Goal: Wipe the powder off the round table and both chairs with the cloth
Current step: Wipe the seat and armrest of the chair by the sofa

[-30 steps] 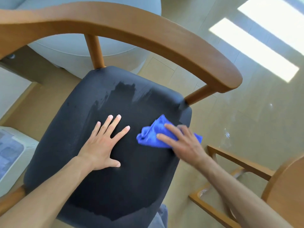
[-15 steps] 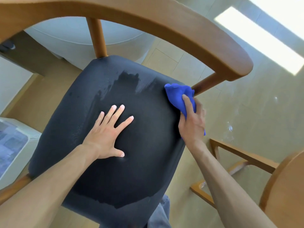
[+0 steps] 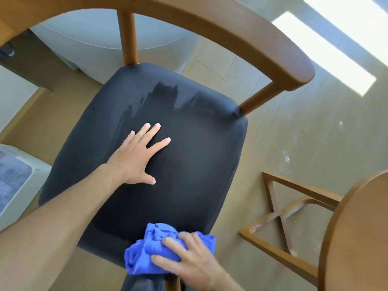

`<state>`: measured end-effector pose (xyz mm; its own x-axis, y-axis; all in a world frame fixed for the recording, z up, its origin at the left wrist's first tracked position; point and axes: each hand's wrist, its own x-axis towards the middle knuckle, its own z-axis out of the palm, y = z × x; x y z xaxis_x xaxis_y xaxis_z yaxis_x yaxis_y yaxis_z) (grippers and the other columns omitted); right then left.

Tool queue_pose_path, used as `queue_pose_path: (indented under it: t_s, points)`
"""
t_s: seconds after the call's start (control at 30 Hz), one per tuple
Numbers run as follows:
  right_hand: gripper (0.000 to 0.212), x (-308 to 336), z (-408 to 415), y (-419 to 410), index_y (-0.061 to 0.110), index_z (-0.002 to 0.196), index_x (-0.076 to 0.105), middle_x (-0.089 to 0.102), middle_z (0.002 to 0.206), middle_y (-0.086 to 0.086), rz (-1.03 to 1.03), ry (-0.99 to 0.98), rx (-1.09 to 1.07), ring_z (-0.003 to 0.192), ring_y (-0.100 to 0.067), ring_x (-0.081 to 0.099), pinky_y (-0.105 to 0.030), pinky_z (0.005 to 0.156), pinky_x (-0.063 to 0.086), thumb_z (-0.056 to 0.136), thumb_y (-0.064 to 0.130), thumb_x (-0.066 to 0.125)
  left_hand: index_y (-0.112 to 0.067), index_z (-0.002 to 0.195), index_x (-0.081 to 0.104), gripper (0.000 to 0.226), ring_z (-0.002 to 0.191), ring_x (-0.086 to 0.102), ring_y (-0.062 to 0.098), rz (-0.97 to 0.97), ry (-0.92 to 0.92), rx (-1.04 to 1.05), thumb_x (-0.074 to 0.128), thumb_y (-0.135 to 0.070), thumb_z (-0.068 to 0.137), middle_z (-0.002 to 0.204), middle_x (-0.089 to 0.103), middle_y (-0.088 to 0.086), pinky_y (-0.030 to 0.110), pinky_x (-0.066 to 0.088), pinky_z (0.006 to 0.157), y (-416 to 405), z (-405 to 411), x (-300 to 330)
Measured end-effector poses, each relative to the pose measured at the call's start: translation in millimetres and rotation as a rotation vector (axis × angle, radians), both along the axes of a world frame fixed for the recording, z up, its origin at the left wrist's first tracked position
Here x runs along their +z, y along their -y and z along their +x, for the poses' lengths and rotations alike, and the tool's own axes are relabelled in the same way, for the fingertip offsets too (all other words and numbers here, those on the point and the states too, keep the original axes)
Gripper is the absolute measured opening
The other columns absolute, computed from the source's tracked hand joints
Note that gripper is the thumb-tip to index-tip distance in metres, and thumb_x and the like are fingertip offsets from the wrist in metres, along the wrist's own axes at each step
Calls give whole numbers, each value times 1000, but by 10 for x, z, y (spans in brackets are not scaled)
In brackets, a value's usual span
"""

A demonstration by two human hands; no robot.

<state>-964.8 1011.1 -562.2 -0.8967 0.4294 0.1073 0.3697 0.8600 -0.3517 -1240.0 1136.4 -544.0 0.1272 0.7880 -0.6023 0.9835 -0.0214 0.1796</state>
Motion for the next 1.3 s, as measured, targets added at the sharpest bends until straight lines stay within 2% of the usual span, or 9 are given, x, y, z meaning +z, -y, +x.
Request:
queue_pose_path:
  t_s: [0.1,0.3,0.4,0.5,0.77,0.87,1.03,1.17,1.3]
  points:
    - [41,-86,328,-637,34,116,55,48,122,-2,105,-17,-4,85,-29,54,-37,70,48,88,5,54,-39,149,-10,117,141,-29,22,-1,-1,11,73,-59,68,152,-34,-1,42,-4,118,-3,19,-2]
    - [56,-231,370,-2334,24,128,48,45,129,-11,146,-31,-390,96,-34,50,-43,86,47,82,-6,59,-39,149,-6,119,140,-31,19,1,15,47,76,-57,65,153,-33,-4,42,-4,118,-29,60,3]
    - [58,-249,191,-2711,22,131,49,49,130,-13,38,-77,-708,100,-36,51,-40,90,44,81,-6,56,-40,149,-5,118,140,-31,18,-9,16,54,76,-56,66,153,-33,-5,42,-5,118,-22,68,22]
    - [56,-266,90,-2727,16,131,54,49,130,-14,-80,-148,-920,105,-36,51,-23,92,34,80,-7,54,-40,149,-4,118,141,-30,18,-9,21,56,77,-57,65,153,-31,-6,41,-5,117,-22,65,32]
    - [60,-154,-15,-1439,22,119,56,45,126,-10,-120,-220,-892,104,-34,51,-22,98,34,71,-13,58,-38,150,3,119,142,-27,18,-1,41,77,80,-54,62,155,-27,-4,43,-3,117,-17,88,41]
    - [58,-96,-14,-609,24,118,59,44,126,-6,-182,-184,-857,102,-32,51,-34,94,44,72,-10,59,-38,151,4,119,142,-27,18,4,43,88,82,-52,62,156,-27,-4,44,-3,118,-11,81,29]
    - [41,-46,47,465,36,110,61,48,122,-1,-214,-55,-460,93,-27,50,-36,82,46,81,7,56,-38,150,-2,119,142,-27,20,-1,-1,69,79,-55,64,155,-29,-3,44,-2,118,-4,63,16]
    - [41,-34,189,155,35,109,58,48,118,-2,-85,-9,-147,84,-28,52,-34,69,45,85,4,44,-38,150,-3,119,143,-26,20,8,-2,55,77,-58,65,155,-29,-3,43,-1,118,10,37,6]
    - [56,-104,239,-923,32,115,56,44,122,-3,55,-36,-265,89,-33,50,-41,73,47,73,-4,49,-38,150,-4,120,143,-24,20,22,25,52,77,-57,64,155,-27,-2,43,-2,118,26,8,-32]
